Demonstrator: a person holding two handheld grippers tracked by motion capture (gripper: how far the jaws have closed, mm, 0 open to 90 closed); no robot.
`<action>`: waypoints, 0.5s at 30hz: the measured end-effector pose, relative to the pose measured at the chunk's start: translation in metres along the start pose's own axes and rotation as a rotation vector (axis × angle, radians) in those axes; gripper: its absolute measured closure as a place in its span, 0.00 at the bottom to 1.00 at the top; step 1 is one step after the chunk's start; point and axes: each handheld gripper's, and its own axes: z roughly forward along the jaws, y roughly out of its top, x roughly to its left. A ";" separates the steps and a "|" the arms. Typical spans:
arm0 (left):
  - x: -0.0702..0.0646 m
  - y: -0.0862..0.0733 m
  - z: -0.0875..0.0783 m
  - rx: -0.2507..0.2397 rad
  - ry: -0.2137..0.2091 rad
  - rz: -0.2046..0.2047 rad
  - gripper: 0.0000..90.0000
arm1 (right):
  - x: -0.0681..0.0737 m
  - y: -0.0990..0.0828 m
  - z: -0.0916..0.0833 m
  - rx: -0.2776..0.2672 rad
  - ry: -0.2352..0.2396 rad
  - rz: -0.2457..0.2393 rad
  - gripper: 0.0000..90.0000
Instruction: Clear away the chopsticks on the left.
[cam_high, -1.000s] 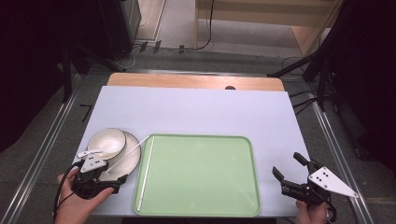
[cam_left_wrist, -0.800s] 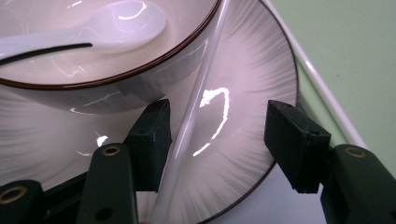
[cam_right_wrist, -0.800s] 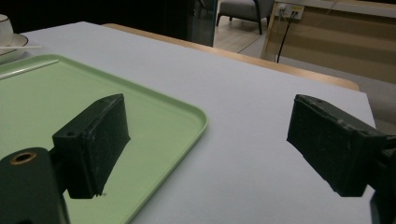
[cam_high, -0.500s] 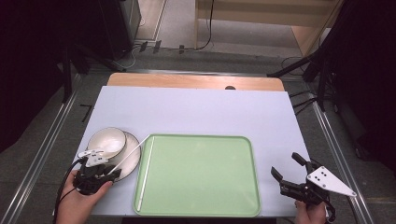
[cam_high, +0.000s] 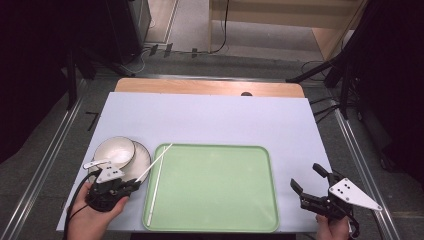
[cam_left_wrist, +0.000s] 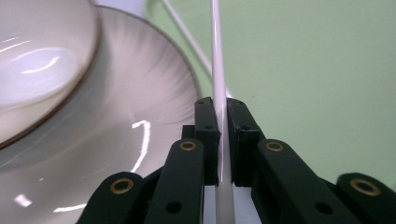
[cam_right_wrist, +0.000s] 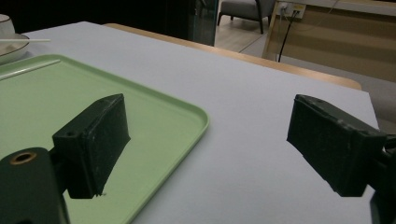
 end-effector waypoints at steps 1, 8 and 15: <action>-0.004 0.001 0.003 -0.001 -0.013 -0.001 0.95 | 0.000 0.000 0.000 -0.001 0.001 -0.002 0.14; -0.031 0.006 0.028 0.015 -0.090 -0.011 0.95 | 0.000 0.000 0.000 -0.001 0.000 -0.002 0.14; -0.058 0.009 0.058 0.055 -0.152 0.000 0.95 | 0.000 0.000 0.000 -0.003 0.001 -0.007 0.14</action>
